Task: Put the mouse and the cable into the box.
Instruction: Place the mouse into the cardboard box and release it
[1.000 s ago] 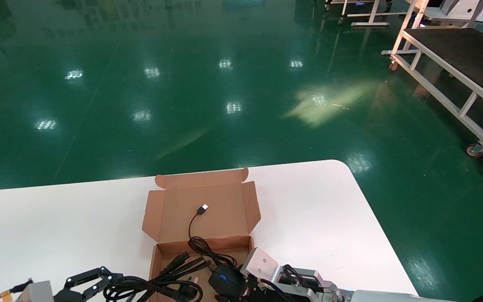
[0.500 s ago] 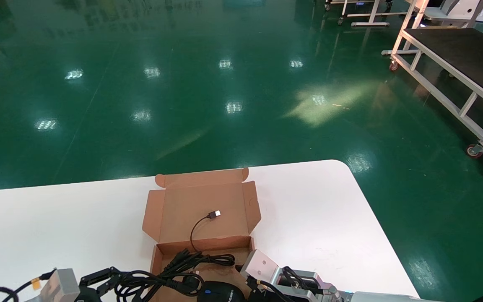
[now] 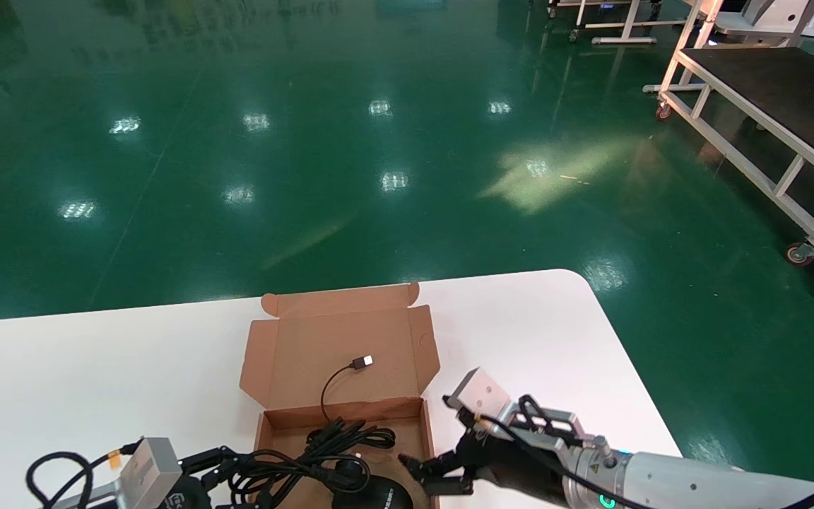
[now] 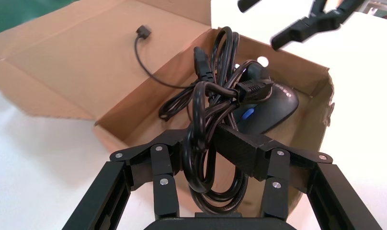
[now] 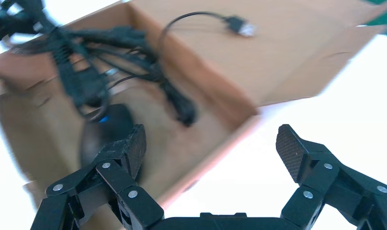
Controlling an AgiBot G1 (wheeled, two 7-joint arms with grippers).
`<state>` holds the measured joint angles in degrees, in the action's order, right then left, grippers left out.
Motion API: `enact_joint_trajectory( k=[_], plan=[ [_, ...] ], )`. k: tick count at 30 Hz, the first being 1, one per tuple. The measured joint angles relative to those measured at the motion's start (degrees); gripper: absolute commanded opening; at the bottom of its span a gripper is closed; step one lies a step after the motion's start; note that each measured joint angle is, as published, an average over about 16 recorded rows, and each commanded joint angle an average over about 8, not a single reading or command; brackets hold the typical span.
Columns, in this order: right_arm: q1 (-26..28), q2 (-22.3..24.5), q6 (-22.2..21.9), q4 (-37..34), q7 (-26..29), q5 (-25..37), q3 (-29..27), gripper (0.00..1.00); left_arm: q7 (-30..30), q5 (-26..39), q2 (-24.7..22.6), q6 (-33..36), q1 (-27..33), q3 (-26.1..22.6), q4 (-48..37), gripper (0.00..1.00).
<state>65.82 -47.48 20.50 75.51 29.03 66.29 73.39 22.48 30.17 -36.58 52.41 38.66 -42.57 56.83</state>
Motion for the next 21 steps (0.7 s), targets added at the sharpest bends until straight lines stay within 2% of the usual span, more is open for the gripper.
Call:
enact_joint_trajectory(
  k=[2, 3, 21],
  plan=[
    [0.2, 0.2, -0.5, -0.4, 0.4, -0.2, -0.4, 1.0, -0.4, 0.2, -0.3, 0.0, 0.7, -0.7, -0.2, 0.99],
    [0.3, 0.3, -0.8, -0.5, 0.6, -0.3, -0.6, 1.0, -0.5, 0.3, -0.5, 0.0, 1.0, -1.0, -0.3, 1.0],
    [1.9, 1.0, -5.3, -1.8, 3.4, -1.5, -3.8, 1.0, -1.6, 0.9, -1.5, 0.1, 3.2, -3.2, -1.0, 1.0]
  ],
)
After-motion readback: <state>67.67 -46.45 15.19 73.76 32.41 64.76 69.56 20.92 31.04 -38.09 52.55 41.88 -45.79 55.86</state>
